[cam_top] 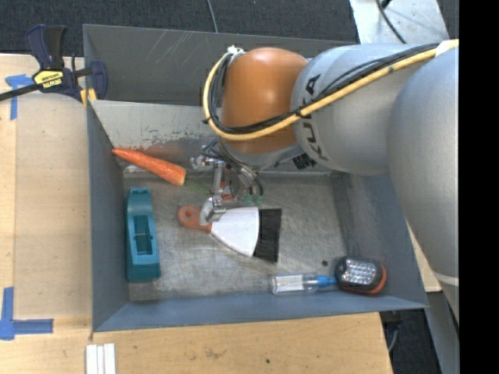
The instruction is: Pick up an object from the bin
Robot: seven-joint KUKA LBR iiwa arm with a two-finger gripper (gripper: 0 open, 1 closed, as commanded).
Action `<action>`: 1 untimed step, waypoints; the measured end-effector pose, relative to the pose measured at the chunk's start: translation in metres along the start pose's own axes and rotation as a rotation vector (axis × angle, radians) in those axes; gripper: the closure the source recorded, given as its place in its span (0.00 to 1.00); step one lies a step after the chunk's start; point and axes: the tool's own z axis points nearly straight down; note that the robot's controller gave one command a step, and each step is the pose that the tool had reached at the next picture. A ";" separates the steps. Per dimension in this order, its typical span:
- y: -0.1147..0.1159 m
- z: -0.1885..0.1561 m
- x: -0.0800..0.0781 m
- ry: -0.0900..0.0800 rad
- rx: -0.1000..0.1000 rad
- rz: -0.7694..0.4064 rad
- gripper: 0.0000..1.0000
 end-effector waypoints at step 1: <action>-0.002 0.040 -0.007 -0.005 -0.001 0.088 0.00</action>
Offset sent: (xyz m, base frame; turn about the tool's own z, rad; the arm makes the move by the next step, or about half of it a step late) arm -0.0103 -0.0108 -0.0780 0.3425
